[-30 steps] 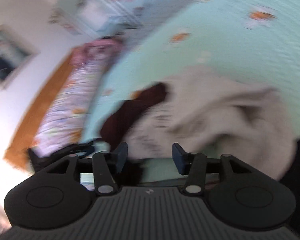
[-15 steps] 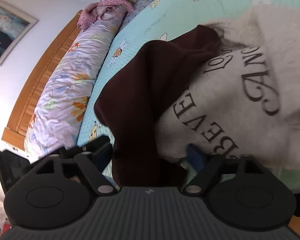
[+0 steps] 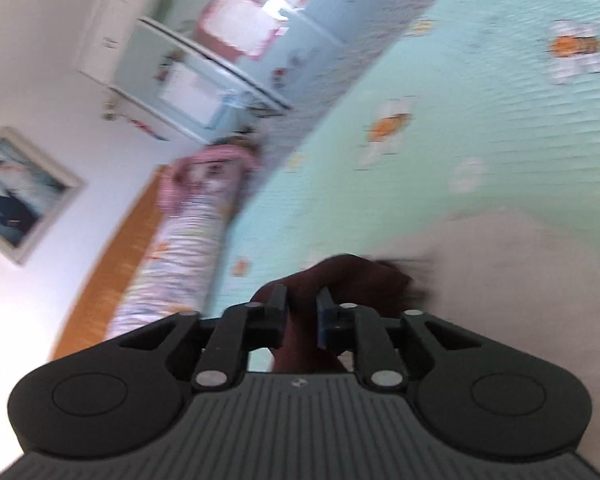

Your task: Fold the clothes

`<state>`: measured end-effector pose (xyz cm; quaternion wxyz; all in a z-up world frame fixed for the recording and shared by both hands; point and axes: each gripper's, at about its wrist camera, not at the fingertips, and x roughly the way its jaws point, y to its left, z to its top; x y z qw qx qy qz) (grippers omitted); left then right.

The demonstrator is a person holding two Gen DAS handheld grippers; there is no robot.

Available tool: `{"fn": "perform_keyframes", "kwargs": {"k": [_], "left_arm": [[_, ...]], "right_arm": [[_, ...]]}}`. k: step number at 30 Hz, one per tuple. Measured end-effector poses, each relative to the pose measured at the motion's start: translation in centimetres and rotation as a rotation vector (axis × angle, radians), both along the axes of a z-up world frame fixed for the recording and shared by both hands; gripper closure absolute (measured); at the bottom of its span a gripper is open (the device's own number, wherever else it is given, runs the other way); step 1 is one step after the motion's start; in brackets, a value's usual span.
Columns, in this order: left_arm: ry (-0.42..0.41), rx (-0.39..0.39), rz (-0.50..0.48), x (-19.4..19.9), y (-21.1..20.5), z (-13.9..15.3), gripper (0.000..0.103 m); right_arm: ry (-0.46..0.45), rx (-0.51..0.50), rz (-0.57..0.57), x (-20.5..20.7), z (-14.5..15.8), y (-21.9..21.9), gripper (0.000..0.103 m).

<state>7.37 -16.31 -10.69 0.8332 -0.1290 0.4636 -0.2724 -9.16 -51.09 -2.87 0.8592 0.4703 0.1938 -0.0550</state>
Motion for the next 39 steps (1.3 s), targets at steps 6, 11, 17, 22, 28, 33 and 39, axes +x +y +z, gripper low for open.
{"fn": "perform_keyframes", "kwargs": {"k": [6, 11, 17, 22, 28, 33, 39], "left_arm": [[0.026, 0.044, 0.008, 0.3, -0.3, -0.9, 0.048], [0.040, 0.061, -0.033, -0.3, -1.6, -1.3, 0.048], [0.047, 0.079, -0.110, -1.8, -3.2, -1.6, 0.045], [0.083, 0.075, -0.162, -2.3, -4.4, -2.6, 0.044], [0.163, 0.016, -0.114, -1.1, -4.0, -3.9, 0.042], [0.230, -0.044, -0.059, 0.4, -3.8, -4.4, 0.039], [0.283, -0.085, 0.028, 3.0, -5.1, -4.4, 0.039]], "right_arm": [[0.092, -0.086, -0.063, -2.8, -1.9, 1.6, 0.040], [0.154, -0.409, 0.024, -0.8, -1.3, 6.2, 0.016], [0.299, -0.660, 0.060, 1.6, -4.6, 7.9, 0.055], [0.265, -0.618, -0.098, 0.8, -2.4, 2.7, 0.091], [0.259, -0.493, -0.250, -2.5, -1.3, -3.1, 0.061], [0.099, -0.539, -0.236, -4.6, -0.5, 0.7, 0.032], [0.041, -0.638, -0.020, -1.4, -0.7, 5.3, 0.021]]}}
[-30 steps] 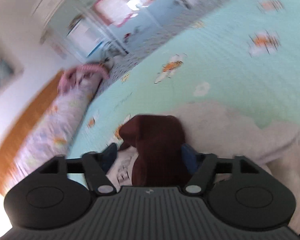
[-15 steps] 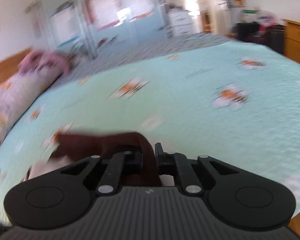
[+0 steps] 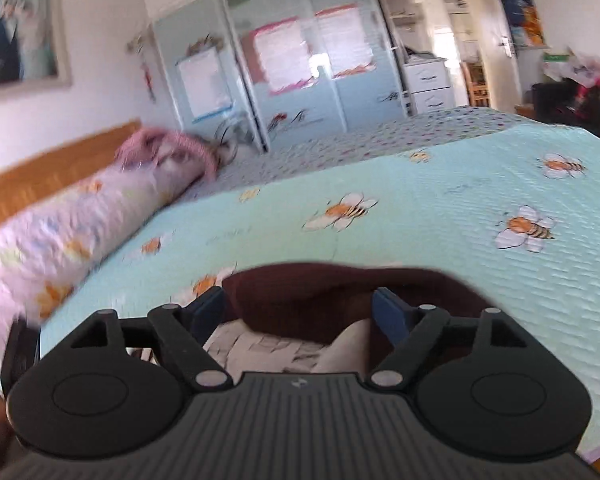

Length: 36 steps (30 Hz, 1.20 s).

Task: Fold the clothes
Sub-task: 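Lift the maroon cuff with the left gripper while the right grips the maroon hem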

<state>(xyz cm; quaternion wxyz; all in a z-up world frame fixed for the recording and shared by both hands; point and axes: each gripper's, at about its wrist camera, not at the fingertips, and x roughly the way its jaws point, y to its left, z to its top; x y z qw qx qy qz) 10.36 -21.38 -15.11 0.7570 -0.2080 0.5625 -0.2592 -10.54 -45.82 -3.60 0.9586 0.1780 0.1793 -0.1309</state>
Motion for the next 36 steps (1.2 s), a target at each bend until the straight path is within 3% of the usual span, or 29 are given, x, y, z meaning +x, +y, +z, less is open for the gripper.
{"fn": "perform_keyframes", "kwargs": {"k": [5, 6, 9, 11, 15, 20, 22, 24, 27, 29, 32, 35, 36], "left_arm": [[0.007, 0.015, 0.024, 1.7, -1.7, 0.3, 0.042], [0.013, 0.009, 0.028, 2.0, -1.8, 0.3, 0.048], [0.029, -0.031, 0.029, 2.8, -2.3, 0.4, 0.085], [-0.023, -0.017, 0.020, 2.9, -3.0, 1.6, 0.090], [-0.275, 0.020, -0.082, 2.2, -5.8, 6.9, 0.095], [-0.730, 0.012, -0.403, -4.0, -11.4, 14.7, 0.099], [-0.810, 0.062, -0.483, -6.5, -13.0, 15.0, 0.098], [-0.761, 0.071, -0.457, -6.7, -12.6, 13.5, 0.098], [-0.527, 0.067, -0.319, -4.5, -9.5, 9.1, 0.097], [-0.400, 0.091, -0.239, -3.3, -7.1, 6.3, 0.097], [-0.294, 0.107, -0.186, -2.8, -4.4, 4.1, 0.097], [-0.196, 0.085, -0.137, -2.2, -3.0, 2.6, 0.082], [-0.166, 0.074, -0.121, -1.9, -2.8, 2.2, 0.071]], "right_arm": [[0.080, 0.050, -0.003, 1.6, -2.0, 0.0, 0.021], [0.104, 0.044, -0.024, 1.5, -2.3, -0.1, 0.021], [0.145, 0.061, -0.080, 1.1, -3.1, -1.4, 0.022], [0.135, 0.098, -0.096, 0.6, -3.4, -2.5, 0.022], [0.110, 0.165, -0.129, -0.3, -3.7, -4.2, 0.022], [0.082, 0.183, -0.276, -2.0, -3.7, -6.8, 0.022], [0.046, 0.265, -0.321, -3.1, -3.6, -8.5, 0.022], [-0.021, 0.310, -0.306, -4.2, -2.9, -9.0, 0.022], [-0.072, 0.248, -0.220, -4.6, -1.8, -7.6, 0.019], [-0.045, 0.188, -0.162, -3.7, -1.8, -6.4, 0.017], [-0.001, 0.114, -0.108, -1.4, -2.2, -5.3, 0.017], [0.033, 0.078, -0.047, 2.0, -2.3, -5.1, 0.016], [0.049, 0.067, -0.023, 3.4, -2.3, -5.1, 0.016]]}}
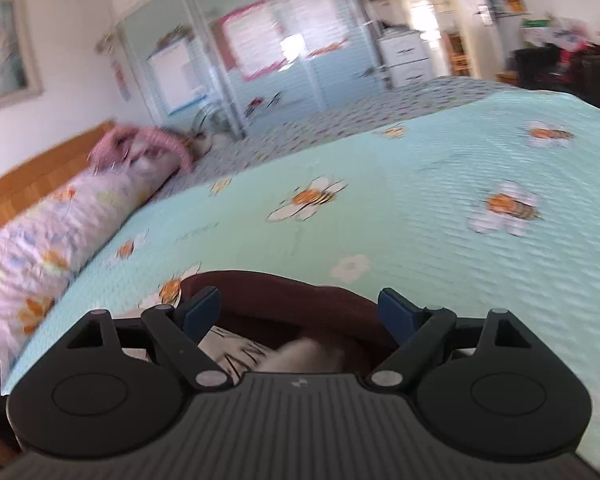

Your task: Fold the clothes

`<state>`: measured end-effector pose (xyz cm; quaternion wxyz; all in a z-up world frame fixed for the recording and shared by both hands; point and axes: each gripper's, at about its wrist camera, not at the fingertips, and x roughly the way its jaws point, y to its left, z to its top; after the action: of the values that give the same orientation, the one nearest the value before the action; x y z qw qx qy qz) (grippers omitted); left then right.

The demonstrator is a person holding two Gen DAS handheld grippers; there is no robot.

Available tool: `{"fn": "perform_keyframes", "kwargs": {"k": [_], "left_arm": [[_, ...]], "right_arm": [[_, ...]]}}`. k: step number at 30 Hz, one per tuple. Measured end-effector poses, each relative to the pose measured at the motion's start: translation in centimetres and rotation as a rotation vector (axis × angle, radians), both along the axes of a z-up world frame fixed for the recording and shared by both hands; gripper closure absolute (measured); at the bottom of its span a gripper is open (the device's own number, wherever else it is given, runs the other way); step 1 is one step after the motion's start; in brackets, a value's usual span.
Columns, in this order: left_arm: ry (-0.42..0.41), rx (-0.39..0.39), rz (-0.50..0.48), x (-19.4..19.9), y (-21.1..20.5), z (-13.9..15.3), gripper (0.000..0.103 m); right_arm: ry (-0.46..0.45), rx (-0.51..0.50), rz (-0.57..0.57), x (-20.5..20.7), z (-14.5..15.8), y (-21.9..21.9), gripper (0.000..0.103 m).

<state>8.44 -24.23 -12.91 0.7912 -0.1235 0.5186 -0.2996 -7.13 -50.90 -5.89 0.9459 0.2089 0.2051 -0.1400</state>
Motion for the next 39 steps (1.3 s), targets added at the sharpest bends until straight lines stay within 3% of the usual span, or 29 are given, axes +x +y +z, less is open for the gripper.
{"fn": "perform_keyframes", "kwargs": {"k": [4, 8, 9, 10, 13, 16, 19, 22, 23, 25, 27, 29, 31, 35, 39], "left_arm": [[0.060, -0.009, 0.040, 0.7, -0.1, -0.8, 0.062], [0.072, 0.004, 0.046, 1.3, -1.5, -0.6, 0.050], [0.062, 0.020, 0.039, 1.3, -1.9, -0.4, 0.049], [0.053, 0.035, 0.031, 1.3, -2.3, -0.2, 0.048], [0.005, 0.050, -0.007, 1.1, -3.3, 0.4, 0.049], [-0.015, 0.035, -0.035, 0.8, -4.0, 0.6, 0.049], [-0.022, 0.027, -0.044, 0.9, -4.7, 0.4, 0.049], [-0.030, 0.015, -0.062, 0.8, -5.5, 0.5, 0.049], [-0.036, 0.013, -0.070, 1.0, -6.0, 0.5, 0.049], [-0.055, 0.023, -0.081, 1.4, -6.8, 0.7, 0.048], [-0.062, 0.042, -0.074, 2.0, -7.4, 0.7, 0.048], [-0.056, 0.063, -0.057, 2.6, -7.8, 0.7, 0.045], [-0.051, 0.102, -0.037, 2.7, -8.1, 0.7, 0.036], [-0.036, 0.123, 0.002, 2.6, -8.0, 0.2, 0.031], [-0.004, 0.114, 0.026, 3.1, -8.2, -0.4, 0.024]], "right_arm": [[0.159, -0.087, 0.080, 6.7, -1.5, -0.5, 0.015], [0.358, -0.019, 0.086, 12.0, -4.9, -2.2, 0.017], [0.386, 0.021, 0.082, 12.6, -5.6, -2.9, 0.042], [0.361, 0.052, 0.041, 12.0, -5.5, -3.8, 0.075], [0.274, 0.142, -0.088, 9.8, -5.0, -6.8, 0.085], [0.076, 0.228, -0.276, 3.6, -1.9, -10.6, 0.087], [-0.059, 0.191, -0.477, -3.9, 1.3, -13.6, 0.087], [-0.081, 0.157, -0.627, -10.1, 2.1, -14.7, 0.082], [-0.072, 0.163, -0.630, -11.6, 2.1, -14.7, 0.080], [-0.060, 0.185, -0.605, -13.8, 1.6, -13.4, 0.062], [-0.064, 0.193, -0.587, -15.3, 1.1, -11.9, 0.055], [-0.109, 0.178, -0.551, -15.5, 1.1, -9.7, 0.041], [-0.159, 0.160, -0.469, -13.6, 1.6, -8.2, 0.026], [-0.133, 0.059, -0.253, -8.1, 2.4, -6.1, 0.023], [-0.027, -0.056, -0.088, -0.5, 2.2, -5.8, 0.018]]}}
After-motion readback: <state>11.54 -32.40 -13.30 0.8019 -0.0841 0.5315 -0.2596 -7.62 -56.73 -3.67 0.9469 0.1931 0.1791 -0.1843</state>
